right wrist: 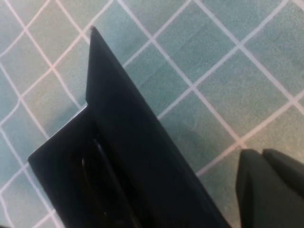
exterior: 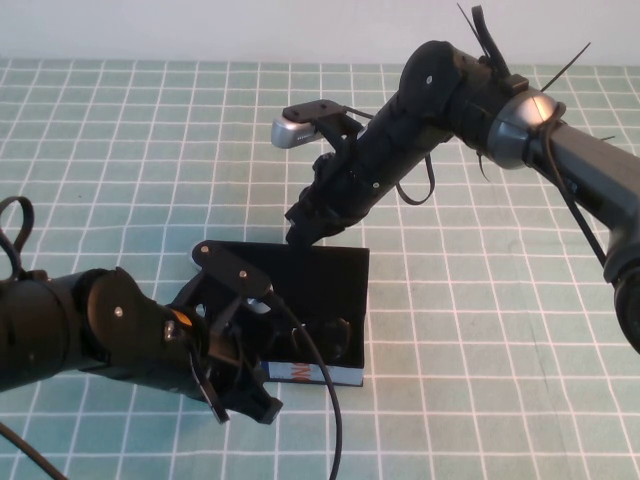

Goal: Return glasses to glasses case
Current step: Close the glasses case

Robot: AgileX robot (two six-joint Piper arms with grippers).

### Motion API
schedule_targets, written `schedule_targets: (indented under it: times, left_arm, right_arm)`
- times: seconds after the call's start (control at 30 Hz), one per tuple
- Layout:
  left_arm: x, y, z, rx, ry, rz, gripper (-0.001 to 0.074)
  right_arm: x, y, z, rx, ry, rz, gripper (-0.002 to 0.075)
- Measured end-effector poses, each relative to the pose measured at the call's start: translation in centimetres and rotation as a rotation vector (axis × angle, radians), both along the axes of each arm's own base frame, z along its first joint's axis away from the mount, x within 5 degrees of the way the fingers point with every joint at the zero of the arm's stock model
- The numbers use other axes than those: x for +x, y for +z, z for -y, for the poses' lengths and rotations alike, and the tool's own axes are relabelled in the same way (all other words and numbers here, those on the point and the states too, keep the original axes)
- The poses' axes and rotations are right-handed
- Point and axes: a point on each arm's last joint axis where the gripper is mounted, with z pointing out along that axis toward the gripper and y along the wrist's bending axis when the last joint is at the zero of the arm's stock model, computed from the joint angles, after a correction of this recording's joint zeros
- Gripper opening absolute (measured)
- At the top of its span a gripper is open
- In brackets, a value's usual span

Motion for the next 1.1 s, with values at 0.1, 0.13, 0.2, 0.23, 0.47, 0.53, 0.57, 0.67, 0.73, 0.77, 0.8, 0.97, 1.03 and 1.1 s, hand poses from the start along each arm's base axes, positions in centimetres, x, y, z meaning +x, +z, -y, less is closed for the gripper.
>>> schedule_targets:
  times: [0.1, 0.13, 0.2, 0.23, 0.47, 0.53, 0.57, 0.67, 0.73, 0.77, 0.8, 0.97, 1.03, 1.1]
  left_arm:
    - [0.0, 0.0, 0.0, 0.0, 0.001, 0.0, 0.0]
    - [0.0, 0.0, 0.0, -0.001, 0.001, 0.002, 0.0]
    - [0.0, 0.0, 0.0, -0.001, 0.001, 0.002, 0.0]
    - [0.0, 0.0, 0.0, -0.001, 0.001, 0.002, 0.0]
    - [0.0, 0.0, 0.0, -0.001, 0.001, 0.002, 0.0]
    - [0.0, 0.0, 0.0, -0.001, 0.001, 0.002, 0.0]
    - [0.0, 0.0, 0.0, -0.001, 0.001, 0.002, 0.0]
    - [0.0, 0.0, 0.0, -0.001, 0.001, 0.002, 0.0]
    - [0.0, 0.0, 0.0, -0.002, 0.002, 0.001, 0.0]
    - [0.0, 0.0, 0.0, -0.002, 0.002, 0.001, 0.0]
    - [0.0, 0.0, 0.0, -0.002, 0.004, 0.001, 0.0]
    - [-0.1, -0.1, 0.0, 0.002, -0.001, -0.015, 0.0]
    - [-0.1, -0.1, 0.0, 0.002, -0.001, -0.015, 0.0]
    - [-0.1, -0.1, 0.0, 0.003, -0.004, -0.011, 0.0]
  right_arm:
    - [-0.3, 0.0, 0.0, 0.003, 0.015, -0.025, -0.0011]
    - [-0.4, 0.0, 0.0, 0.004, 0.023, -0.036, -0.0011]
    - [-0.6, 0.1, -0.1, 0.018, 0.041, -0.049, -0.0011]
    - [-0.7, 0.2, -0.2, 0.027, 0.046, -0.055, -0.0011]
    - [-1.2, 0.4, -1.0, 0.069, 0.063, -0.074, -0.0011]
    - [-1.6, 0.4, -1.6, 0.068, 0.075, -0.076, -0.0011]
    - [-1.9, 0.4, -2.0, 0.067, 0.081, -0.081, -0.0011]
    - [-3.0, 0.4, -3.4, 0.063, 0.101, -0.095, -0.0011]
    - [-3.7, 0.4, -4.2, 0.061, 0.106, -0.108, -0.0011]
    - [-4.0, 0.4, -4.6, 0.06, 0.108, -0.117, -0.0011]
    - [-4.2, 0.4, -4.8, 0.052, 0.109, -0.119, -0.0011]
    - [-4.7, -1.2, -4.7, -0.007, 0.097, -0.154, -0.0011]
    - [-5.0, -1.9, -4.6, -0.03, 0.097, -0.173, -0.0011]
    - [-5.2, -2.4, -4.6, -0.047, 0.104, -0.182, -0.0011]
